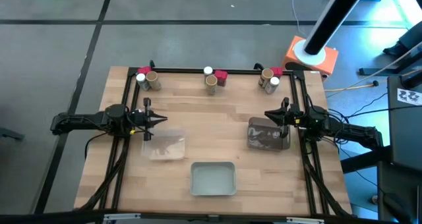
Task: Sort spices by type
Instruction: Put the white seasoning bottle into the black bin
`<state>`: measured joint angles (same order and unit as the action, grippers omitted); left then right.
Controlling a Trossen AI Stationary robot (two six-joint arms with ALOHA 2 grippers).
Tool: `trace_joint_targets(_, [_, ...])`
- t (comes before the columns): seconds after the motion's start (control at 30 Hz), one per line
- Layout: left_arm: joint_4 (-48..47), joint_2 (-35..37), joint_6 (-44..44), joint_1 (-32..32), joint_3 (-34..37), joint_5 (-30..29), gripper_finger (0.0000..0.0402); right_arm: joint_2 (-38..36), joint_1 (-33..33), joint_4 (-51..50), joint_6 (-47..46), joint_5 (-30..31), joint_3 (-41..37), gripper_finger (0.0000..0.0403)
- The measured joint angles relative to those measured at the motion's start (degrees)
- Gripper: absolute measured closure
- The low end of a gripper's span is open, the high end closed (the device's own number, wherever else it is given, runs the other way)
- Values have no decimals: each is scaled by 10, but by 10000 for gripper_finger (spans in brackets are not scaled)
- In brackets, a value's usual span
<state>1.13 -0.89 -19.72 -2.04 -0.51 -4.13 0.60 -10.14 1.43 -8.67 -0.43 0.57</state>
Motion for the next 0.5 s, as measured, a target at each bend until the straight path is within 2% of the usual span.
trace_joint_targets(0.27, [0, 0, -2, 0, 0, -1, 389, 0, 0, 23, -12, 7, 0, 370])
trace_joint_targets(0.4, [1, 0, 8, 0, 0, -1, 389, 0, 0, 62, -16, 58, 1, 370])
trace_joint_targets(0.5, [10, 0, 34, 0, 0, -1, 389, 5, 0, 56, -12, 128, 7, 370])
